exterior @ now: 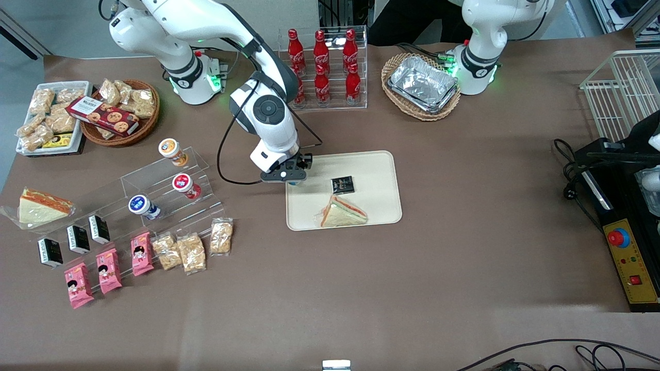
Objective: Place green gum on tray
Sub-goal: 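Carry the green gum bottle over the white tray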
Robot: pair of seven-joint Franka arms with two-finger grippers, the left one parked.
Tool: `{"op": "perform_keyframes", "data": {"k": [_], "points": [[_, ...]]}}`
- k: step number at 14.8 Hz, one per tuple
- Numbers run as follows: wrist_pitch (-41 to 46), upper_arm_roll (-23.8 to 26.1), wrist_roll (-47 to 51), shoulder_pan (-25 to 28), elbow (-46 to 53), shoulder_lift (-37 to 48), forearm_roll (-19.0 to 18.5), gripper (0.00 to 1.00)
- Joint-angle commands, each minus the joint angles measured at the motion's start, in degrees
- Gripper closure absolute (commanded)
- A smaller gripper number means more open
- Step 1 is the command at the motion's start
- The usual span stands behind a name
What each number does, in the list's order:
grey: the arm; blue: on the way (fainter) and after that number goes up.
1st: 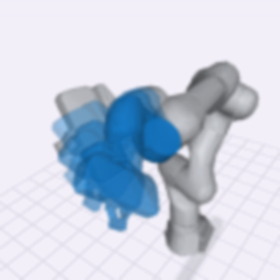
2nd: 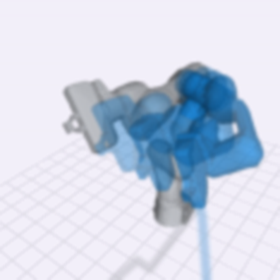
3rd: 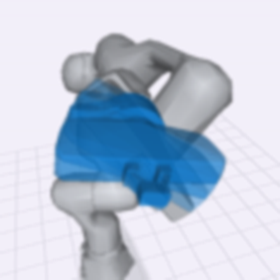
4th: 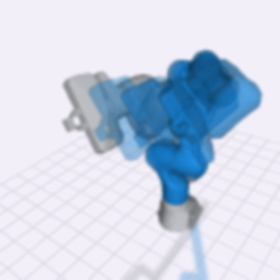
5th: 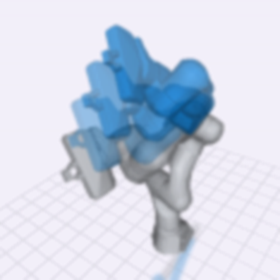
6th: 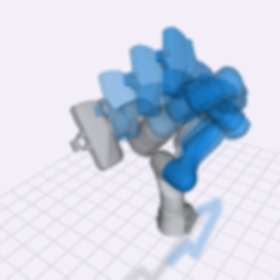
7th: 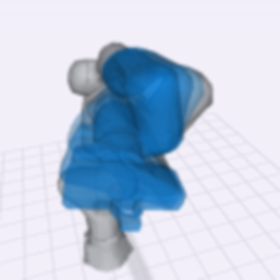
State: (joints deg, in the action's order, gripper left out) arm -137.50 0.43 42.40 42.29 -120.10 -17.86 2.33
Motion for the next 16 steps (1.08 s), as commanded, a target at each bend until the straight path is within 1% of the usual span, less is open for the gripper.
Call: {"op": "perform_keyframes", "data": {"k": [1, 2, 6, 8, 11, 12, 13, 14, 15, 16], "points": [[-5.0, -0.6, 0.8, 1.6, -1.3, -2.3, 2.8, 1.0], [-5.8, -0.6, 0.8, 1.6, -1.4, -2.9, 3.6, 1.0], [-8.8, -0.5, 0.8, 2.6, -3.1, -3.4, 4.7, 1.0], [-8.8, -0.5, 0.8, 3.2, -3.2, -3.4, 7.0, 1.0], [-9.4, -0.6, 0.8, 3.8, -3.7, -3.4, 7.3, 0.99], [-9.4, -0.6, 0.8, 3.7, -3.7, -3.4, 7.9, 0.66], [-9.4, -0.6, 0.8, 3.8, -3.7, -3.4, 8.4, 0.47], [-9.4, -0.6, 0.8, 3.8, -3.7, -3.4, 8.5, 0.35], [-9.4, -0.6, 0.8, 3.8, -3.8, -3.3, 8.6, 0.0], [-9.4, -0.6, 0.8, 3.8, -3.8, -3.2, 8.6, 0.0]]}}
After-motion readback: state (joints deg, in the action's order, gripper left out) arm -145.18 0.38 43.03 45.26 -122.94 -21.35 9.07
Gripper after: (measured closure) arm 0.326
